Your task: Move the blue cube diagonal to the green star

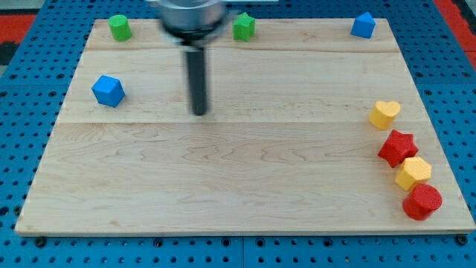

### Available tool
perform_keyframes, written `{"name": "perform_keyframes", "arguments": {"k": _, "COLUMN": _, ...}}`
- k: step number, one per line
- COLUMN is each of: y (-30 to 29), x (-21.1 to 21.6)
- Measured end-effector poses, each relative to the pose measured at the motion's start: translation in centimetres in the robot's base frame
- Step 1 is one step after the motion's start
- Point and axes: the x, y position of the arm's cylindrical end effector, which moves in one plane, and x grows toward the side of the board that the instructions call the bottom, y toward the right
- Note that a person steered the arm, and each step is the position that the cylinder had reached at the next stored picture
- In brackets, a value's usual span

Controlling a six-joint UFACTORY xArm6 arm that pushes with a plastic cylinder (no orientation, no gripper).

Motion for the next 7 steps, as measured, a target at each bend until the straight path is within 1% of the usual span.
{"name": "perform_keyframes", "arguments": {"k": 1, "y": -10.3, "x": 0.4}}
{"name": "perform_keyframes", "arguments": {"k": 2, "y": -14.5, "x": 0.0}}
{"name": "perform_keyframes", "arguments": {"k": 3, "y": -14.2, "x": -4.3}}
{"name": "perform_keyframes", "arguments": {"k": 4, "y": -9.5, "x": -6.6}}
{"name": "perform_keyframes", "arguments": {"k": 5, "y": -5.1, "x": -4.2}}
{"name": "perform_keyframes", "arguments": {"k": 6, "y": -6.0, "x": -0.9}}
{"name": "perform_keyframes", "arguments": {"k": 7, "y": -13.2, "x": 0.9}}
